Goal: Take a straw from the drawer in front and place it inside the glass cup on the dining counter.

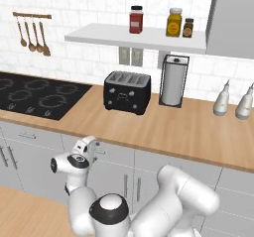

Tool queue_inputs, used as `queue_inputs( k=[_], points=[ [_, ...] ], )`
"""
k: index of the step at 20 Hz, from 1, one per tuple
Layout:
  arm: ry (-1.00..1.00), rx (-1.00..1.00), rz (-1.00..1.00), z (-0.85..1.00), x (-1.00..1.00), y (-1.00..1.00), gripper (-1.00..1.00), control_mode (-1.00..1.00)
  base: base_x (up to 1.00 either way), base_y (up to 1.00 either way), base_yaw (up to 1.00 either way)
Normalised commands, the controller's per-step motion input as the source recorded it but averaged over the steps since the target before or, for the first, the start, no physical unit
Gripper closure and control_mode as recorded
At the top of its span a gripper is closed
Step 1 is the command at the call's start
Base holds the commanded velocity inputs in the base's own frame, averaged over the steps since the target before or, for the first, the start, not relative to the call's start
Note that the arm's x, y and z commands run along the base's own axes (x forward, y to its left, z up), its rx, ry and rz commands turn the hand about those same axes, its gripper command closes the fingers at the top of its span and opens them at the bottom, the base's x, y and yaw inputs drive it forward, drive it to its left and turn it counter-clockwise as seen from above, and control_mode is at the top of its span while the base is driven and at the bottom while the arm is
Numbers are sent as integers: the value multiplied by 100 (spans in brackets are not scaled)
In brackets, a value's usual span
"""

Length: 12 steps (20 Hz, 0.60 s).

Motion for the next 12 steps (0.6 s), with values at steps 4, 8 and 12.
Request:
queue_inputs(
  k=[4,8,12],
  points=[
    [0,-26,18,-74,1,0,-100,-100,0,0,0],
    [0,-17,17,-41,7,2,-100,-100,0,0,0],
    [0,-3,19,-21,35,0,-100,-100,0,0,0]
  ],
)
